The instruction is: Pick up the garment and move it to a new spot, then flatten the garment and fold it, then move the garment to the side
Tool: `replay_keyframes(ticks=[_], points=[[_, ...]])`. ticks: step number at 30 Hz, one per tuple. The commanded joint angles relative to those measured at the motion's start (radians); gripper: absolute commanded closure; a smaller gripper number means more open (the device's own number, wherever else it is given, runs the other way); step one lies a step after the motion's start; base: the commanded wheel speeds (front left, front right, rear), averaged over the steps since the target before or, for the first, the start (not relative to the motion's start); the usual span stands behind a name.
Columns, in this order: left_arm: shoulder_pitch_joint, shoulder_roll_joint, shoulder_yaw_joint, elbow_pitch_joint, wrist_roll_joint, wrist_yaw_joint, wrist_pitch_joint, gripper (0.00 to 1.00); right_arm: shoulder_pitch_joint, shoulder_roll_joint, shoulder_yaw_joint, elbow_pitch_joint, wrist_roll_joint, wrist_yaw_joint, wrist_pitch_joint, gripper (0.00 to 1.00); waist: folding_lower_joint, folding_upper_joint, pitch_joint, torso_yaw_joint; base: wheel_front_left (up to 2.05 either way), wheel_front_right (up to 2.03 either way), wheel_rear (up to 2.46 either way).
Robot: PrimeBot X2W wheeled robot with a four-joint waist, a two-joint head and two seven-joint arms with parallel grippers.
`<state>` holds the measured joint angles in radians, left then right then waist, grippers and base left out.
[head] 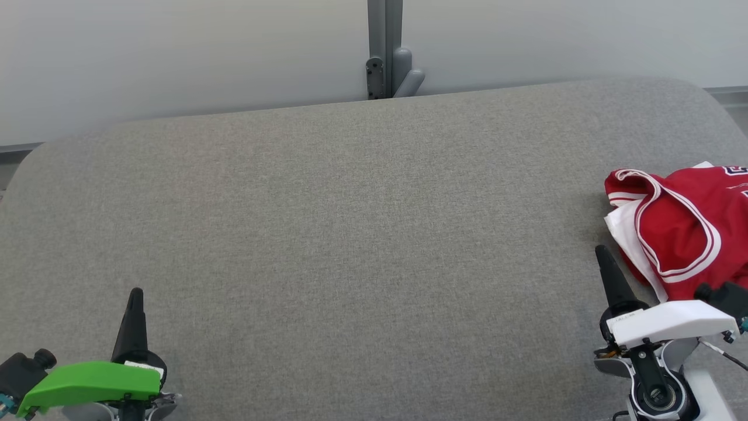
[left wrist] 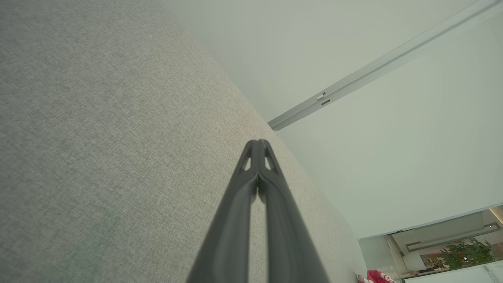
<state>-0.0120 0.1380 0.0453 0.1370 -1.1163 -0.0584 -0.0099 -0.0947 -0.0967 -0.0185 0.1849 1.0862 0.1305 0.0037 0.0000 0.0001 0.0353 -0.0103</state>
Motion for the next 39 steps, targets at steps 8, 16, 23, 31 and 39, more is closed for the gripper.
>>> replay_keyframes(ticks=[8, 16, 23, 31, 39], points=[[-0.035, -0.010, 0.028, 0.013, -0.093, -0.020, 0.024, 1.00, -0.036, 0.006, -0.006, 0.020, 0.099, 0.001, 0.017, 1.00, 0.0000, -0.0001, -0.004, 0.001, 0.00, 0.00, 0.00], [-0.046, -0.022, 0.047, 0.029, -0.166, -0.030, 0.042, 1.00, -0.047, 0.013, -0.009, 0.041, 0.175, 0.001, 0.030, 1.00, 0.0000, -0.0001, -0.007, 0.003, 0.00, 0.00, 0.00], [-0.054, -0.032, 0.062, 0.042, -0.224, -0.038, 0.058, 1.00, -0.058, 0.018, -0.011, 0.058, 0.237, 0.001, 0.040, 1.00, 0.0000, -0.0001, -0.010, 0.004, 0.00, 0.00, 0.00], [-0.062, -0.041, 0.076, 0.054, -0.279, -0.045, 0.072, 1.00, -0.065, 0.024, -0.013, 0.075, 0.295, 0.001, 0.050, 1.00, 0.0000, -0.0001, -0.013, 0.005, 0.00, 0.00, 0.00], [-0.071, -0.050, 0.092, 0.068, -0.338, -0.053, 0.089, 1.00, -0.075, 0.030, -0.015, 0.092, 0.358, 0.001, 0.060, 1.00, 0.0000, -0.0001, -0.016, 0.006, 0.00, 0.00, 0.00]])
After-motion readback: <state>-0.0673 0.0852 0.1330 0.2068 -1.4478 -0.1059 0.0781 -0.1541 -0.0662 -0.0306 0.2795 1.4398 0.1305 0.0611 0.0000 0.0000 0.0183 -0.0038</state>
